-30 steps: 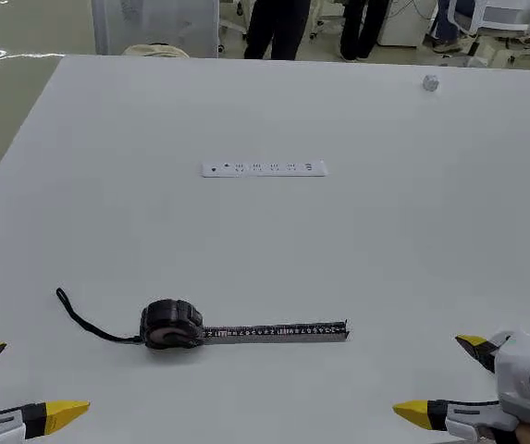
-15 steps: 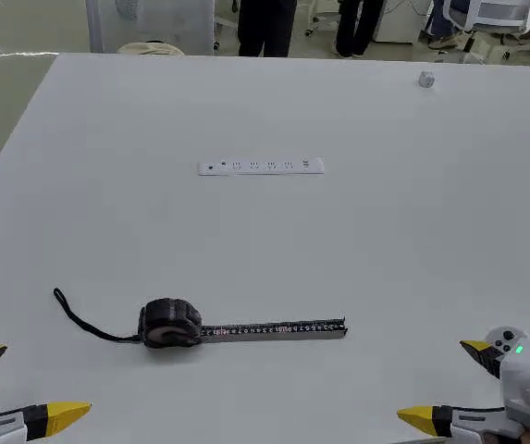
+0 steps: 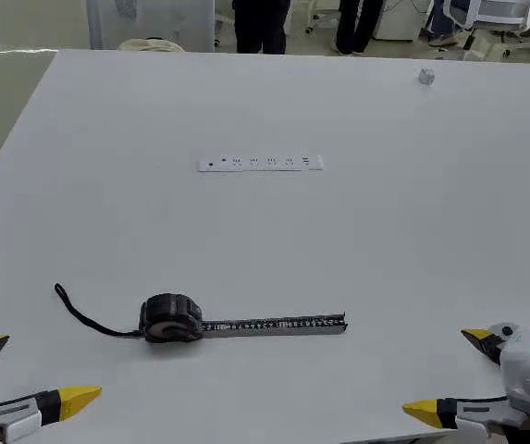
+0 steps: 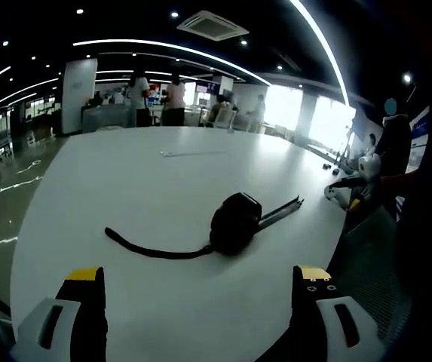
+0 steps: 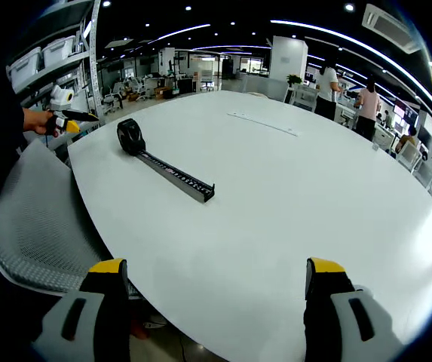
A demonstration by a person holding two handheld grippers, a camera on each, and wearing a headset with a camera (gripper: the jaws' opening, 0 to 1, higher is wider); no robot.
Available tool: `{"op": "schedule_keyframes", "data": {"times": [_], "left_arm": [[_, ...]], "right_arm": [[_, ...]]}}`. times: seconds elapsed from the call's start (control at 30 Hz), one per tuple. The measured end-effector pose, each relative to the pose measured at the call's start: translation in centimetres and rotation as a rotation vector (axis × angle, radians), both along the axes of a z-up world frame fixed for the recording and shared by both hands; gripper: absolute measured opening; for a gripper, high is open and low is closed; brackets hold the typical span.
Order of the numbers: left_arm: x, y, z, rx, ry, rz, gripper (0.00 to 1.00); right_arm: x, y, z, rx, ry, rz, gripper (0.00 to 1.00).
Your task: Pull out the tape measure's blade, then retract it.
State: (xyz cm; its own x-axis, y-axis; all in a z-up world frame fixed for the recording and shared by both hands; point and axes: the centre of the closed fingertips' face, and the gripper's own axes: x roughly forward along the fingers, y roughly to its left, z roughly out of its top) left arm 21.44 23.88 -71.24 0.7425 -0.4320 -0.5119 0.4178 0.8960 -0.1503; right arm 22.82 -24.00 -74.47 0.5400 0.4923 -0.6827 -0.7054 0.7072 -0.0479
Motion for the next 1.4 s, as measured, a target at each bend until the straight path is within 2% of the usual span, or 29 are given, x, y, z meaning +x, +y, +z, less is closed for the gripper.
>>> {"op": "schedule_keyframes", "data": {"times": [0.17,0.3,0.37,0.4,0.47,0.57,0.67,0.77,0.93,1.1,1.2,1.3,1.33,1.37,1.4], "left_arm": [[0.6,-1.3,0.5,-0.022,0.008,-0.006,1.0],[0.9,-2.5,0.4,-0.017,0.032,-0.017,1.0],[1.0,-2.8,0.4,-0.003,0.027,-0.015,1.0],[1.0,-3.0,0.3,0.002,0.032,-0.015,1.0],[1.2,-3.1,0.1,0.025,0.024,0.001,1.0],[1.1,-3.8,0.0,0.004,0.033,0.014,1.0],[1.2,-4.0,-0.1,0.009,0.035,0.039,1.0],[1.5,-4.3,0.2,0.013,0.024,0.062,1.0],[2.1,-4.3,0.4,0.043,0.006,0.091,1.0],[2.5,-4.8,0.2,0.058,0.005,0.116,1.0],[2.7,-5.3,0.3,0.052,-0.002,0.122,1.0],[3.0,-5.8,0.3,0.073,-0.015,0.118,1.0],[3.1,-5.7,0.2,0.082,-0.019,0.118,1.0],[3.2,-5.7,0.2,0.091,-0.024,0.122,1.0],[3.3,-5.7,0.1,0.091,-0.026,0.124,1.0]], "right_arm": [[0.7,0.5,0.4,-0.017,0.016,0.063,0.99],[1.2,1.1,0.6,-0.037,0.041,0.121,0.96],[1.5,1.5,0.7,-0.046,0.051,0.149,0.94],[1.5,1.7,0.7,-0.049,0.075,0.164,0.92],[2.1,2.0,0.8,-0.064,0.072,0.185,0.92],[2.6,2.4,1.1,-0.068,0.092,0.211,0.91],[3.2,2.8,1.1,-0.101,0.101,0.261,0.91],[3.9,3.5,1.3,-0.115,0.119,0.3,0.91],[4.7,4.6,1.9,-0.133,0.119,0.36,0.91],[5.4,5.7,1.6,-0.191,0.143,0.456,0.89],[5.9,6.0,1.4,-0.237,0.137,0.498,0.87],[6.2,6.7,1.3,-0.249,0.15,0.541,0.82],[6.1,6.7,1.2,-0.264,0.153,0.569,0.79],[6.2,6.5,0.9,-0.306,0.154,0.598,0.78],[6.4,6.4,0.7,-0.324,0.156,0.602,0.78]]}}
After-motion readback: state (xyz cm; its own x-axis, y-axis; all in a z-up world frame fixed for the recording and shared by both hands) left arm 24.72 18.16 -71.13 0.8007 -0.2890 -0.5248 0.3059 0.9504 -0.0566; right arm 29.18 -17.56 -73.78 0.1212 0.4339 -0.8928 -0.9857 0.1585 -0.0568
